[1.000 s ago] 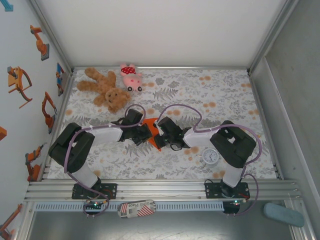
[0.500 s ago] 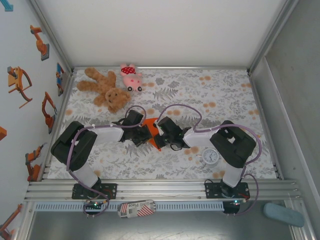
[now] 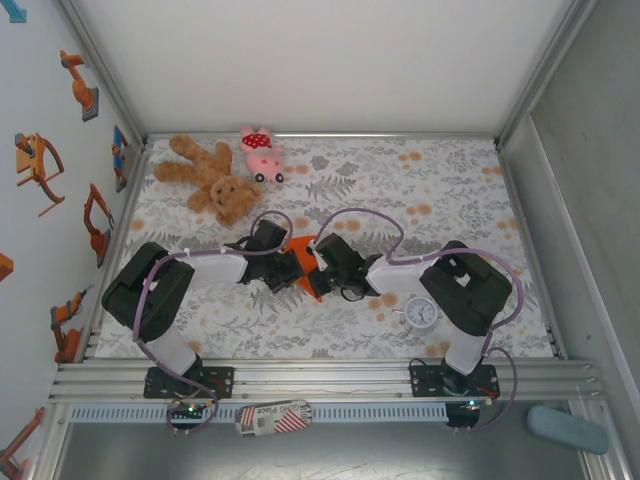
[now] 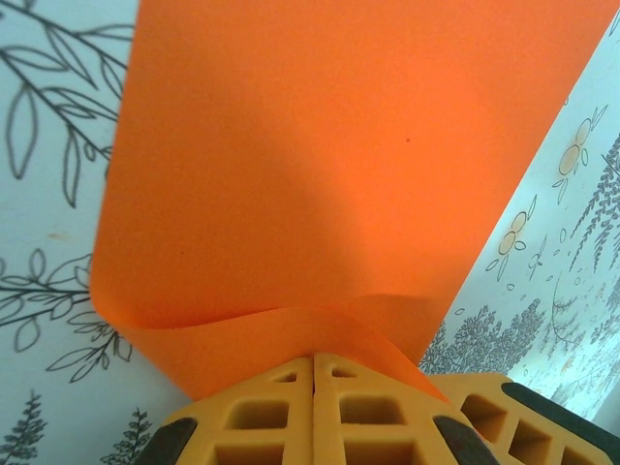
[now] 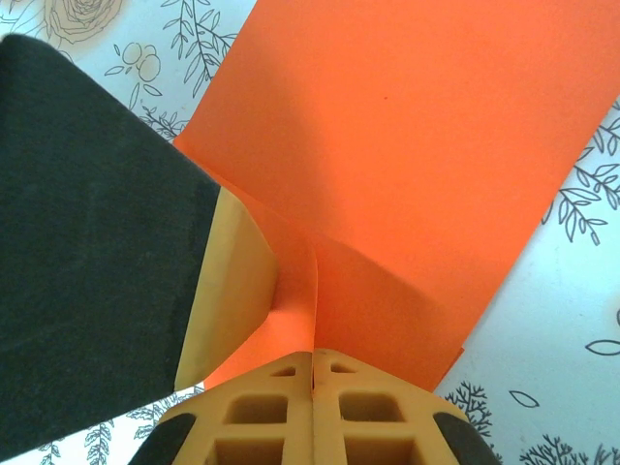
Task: Fold a paper plane with a square sheet of paper (pick it up from the middle)
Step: Third fold the triangle at the center of the table.
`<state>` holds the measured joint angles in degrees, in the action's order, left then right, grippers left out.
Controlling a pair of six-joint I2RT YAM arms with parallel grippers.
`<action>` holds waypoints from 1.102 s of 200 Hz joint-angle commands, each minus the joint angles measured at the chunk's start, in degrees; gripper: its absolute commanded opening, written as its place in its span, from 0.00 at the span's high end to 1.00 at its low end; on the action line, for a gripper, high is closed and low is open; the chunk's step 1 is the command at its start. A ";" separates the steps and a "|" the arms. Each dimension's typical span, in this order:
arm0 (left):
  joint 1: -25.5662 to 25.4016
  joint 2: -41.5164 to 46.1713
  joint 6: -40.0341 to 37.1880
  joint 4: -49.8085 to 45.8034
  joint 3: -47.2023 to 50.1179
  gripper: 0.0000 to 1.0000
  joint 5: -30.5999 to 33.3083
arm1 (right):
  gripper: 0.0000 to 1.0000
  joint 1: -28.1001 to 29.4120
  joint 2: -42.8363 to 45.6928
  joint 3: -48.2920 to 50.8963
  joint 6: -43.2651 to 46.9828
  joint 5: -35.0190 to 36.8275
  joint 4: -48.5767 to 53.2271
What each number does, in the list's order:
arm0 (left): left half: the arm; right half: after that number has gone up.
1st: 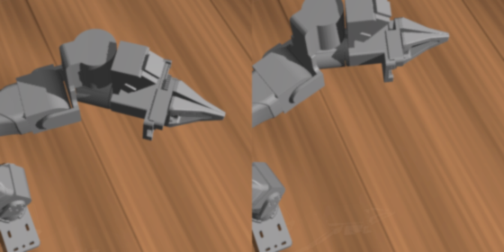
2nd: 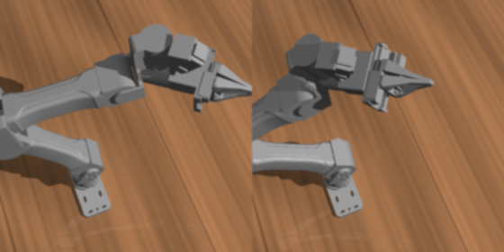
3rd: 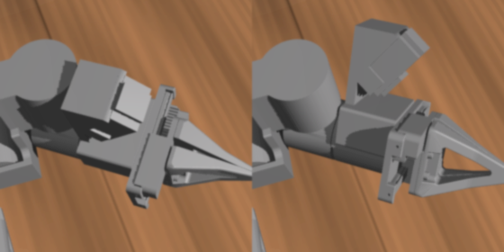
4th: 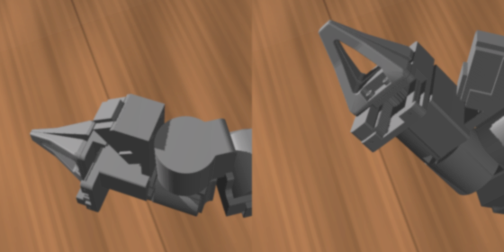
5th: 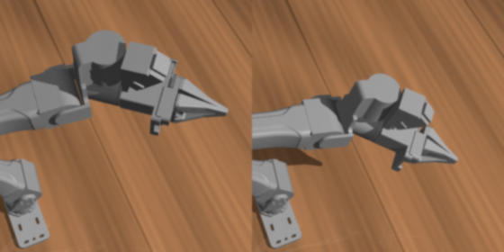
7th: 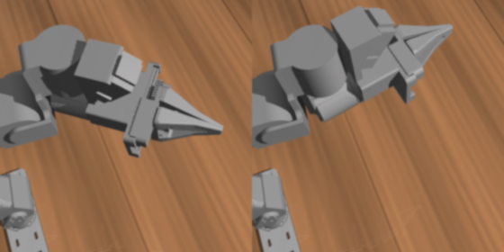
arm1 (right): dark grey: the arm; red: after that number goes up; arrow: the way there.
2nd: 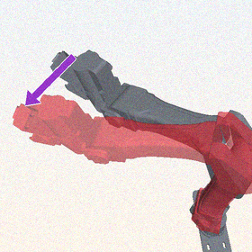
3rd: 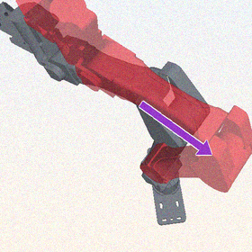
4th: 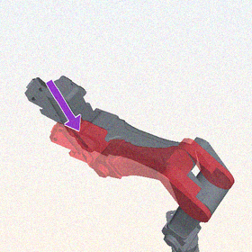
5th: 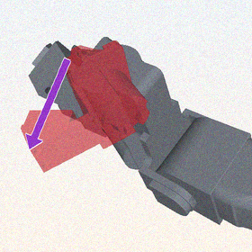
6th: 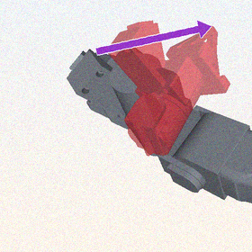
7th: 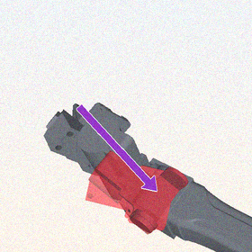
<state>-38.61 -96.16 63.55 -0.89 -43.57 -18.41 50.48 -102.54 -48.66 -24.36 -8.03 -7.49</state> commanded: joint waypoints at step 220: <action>-0.23 -2.59 -1.76 -6.70 -3.61 0.97 1.56 | 0.80 -4.53 7.25 0.00 -15.52 -5.84 6.27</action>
<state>-38.87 -97.69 62.65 -4.03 -46.48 -18.44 46.09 -94.78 -48.12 -37.01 -8.43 1.23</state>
